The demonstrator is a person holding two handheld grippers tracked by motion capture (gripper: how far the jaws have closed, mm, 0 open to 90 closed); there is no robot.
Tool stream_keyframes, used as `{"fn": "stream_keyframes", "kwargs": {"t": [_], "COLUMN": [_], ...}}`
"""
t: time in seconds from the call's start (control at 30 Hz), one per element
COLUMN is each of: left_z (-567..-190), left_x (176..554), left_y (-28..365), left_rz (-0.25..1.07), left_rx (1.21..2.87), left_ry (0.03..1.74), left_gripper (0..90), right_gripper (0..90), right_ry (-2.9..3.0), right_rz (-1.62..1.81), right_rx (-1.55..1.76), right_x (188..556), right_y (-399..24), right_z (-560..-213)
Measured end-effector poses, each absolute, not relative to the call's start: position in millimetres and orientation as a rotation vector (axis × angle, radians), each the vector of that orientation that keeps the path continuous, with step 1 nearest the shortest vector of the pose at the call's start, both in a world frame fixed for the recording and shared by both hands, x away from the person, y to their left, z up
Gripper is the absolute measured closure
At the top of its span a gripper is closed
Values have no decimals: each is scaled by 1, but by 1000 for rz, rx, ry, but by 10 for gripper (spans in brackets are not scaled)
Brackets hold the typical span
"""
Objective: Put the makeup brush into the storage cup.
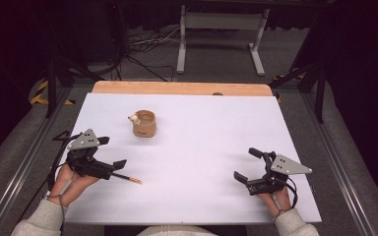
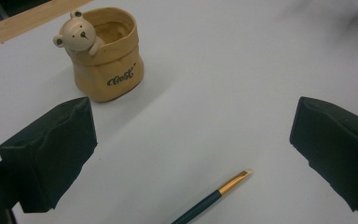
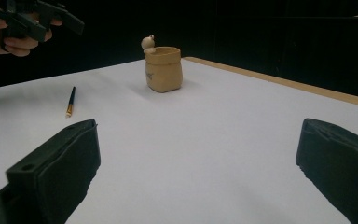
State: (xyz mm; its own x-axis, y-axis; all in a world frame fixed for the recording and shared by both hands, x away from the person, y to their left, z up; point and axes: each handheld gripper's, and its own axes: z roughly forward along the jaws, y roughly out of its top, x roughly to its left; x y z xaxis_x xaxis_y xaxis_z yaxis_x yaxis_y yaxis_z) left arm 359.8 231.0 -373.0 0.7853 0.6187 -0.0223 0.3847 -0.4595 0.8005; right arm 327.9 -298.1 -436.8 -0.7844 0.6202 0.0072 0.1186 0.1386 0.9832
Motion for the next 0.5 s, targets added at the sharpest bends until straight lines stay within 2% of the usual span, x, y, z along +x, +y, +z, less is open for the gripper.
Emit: {"fn": "stream_keyframes", "kwargs": {"t": [0.5], "left_z": [-359], "left_x": [374], "left_y": [216], "left_rz": [315], "left_rx": [2343], "left_ry": [727], "left_gripper": [3], "right_gripper": [1], "right_ry": [2032], "right_rz": [1695], "right_rx": [717], "right_x": [328], "right_y": [-299], "right_z": [-437]}}
